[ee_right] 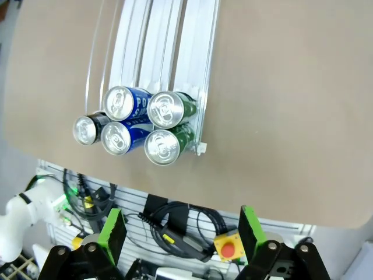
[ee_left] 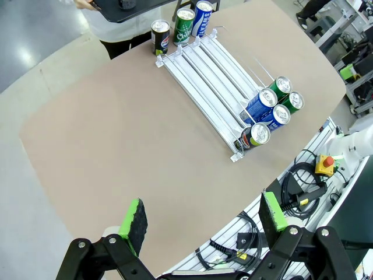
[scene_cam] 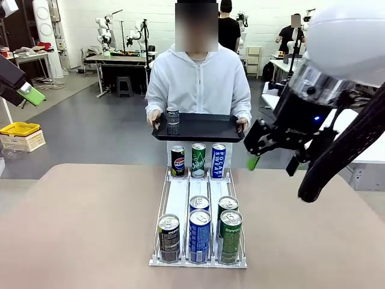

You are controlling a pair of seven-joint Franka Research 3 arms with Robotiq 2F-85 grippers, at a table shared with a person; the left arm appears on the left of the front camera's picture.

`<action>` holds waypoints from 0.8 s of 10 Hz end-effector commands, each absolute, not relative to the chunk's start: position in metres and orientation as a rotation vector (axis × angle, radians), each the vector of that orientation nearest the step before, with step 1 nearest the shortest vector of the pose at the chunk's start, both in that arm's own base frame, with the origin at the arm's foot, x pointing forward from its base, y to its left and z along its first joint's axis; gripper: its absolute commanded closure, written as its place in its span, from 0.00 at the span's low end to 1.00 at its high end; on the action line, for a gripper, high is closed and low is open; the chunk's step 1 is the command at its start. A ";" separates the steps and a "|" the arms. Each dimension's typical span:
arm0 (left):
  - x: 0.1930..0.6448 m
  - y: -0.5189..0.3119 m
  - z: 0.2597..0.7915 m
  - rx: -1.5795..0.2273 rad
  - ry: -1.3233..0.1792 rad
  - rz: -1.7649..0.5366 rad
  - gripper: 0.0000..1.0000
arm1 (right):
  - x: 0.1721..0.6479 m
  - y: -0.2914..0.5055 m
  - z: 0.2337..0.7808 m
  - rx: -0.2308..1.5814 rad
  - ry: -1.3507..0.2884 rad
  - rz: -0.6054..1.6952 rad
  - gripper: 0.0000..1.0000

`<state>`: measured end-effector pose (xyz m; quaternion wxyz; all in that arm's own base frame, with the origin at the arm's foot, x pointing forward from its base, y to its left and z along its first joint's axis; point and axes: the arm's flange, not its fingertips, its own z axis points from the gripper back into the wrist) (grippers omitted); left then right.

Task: Retrieve and hand over the desired beverage to the person.
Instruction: Pick up another can of the same type that the person held from the Automatic Can Dispenser.

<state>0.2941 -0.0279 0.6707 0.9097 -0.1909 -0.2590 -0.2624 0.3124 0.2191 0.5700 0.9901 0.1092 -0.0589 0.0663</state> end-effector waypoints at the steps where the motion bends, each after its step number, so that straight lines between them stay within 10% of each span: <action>1: 0.294 -0.030 0.671 -0.405 -0.544 -0.537 0.00 | 0.304 0.252 0.553 0.117 -0.100 0.091 0.00; 8: 0.294 -0.030 0.671 -0.405 -0.544 -0.537 0.00 | 0.319 0.293 0.491 0.065 -0.082 0.030 0.00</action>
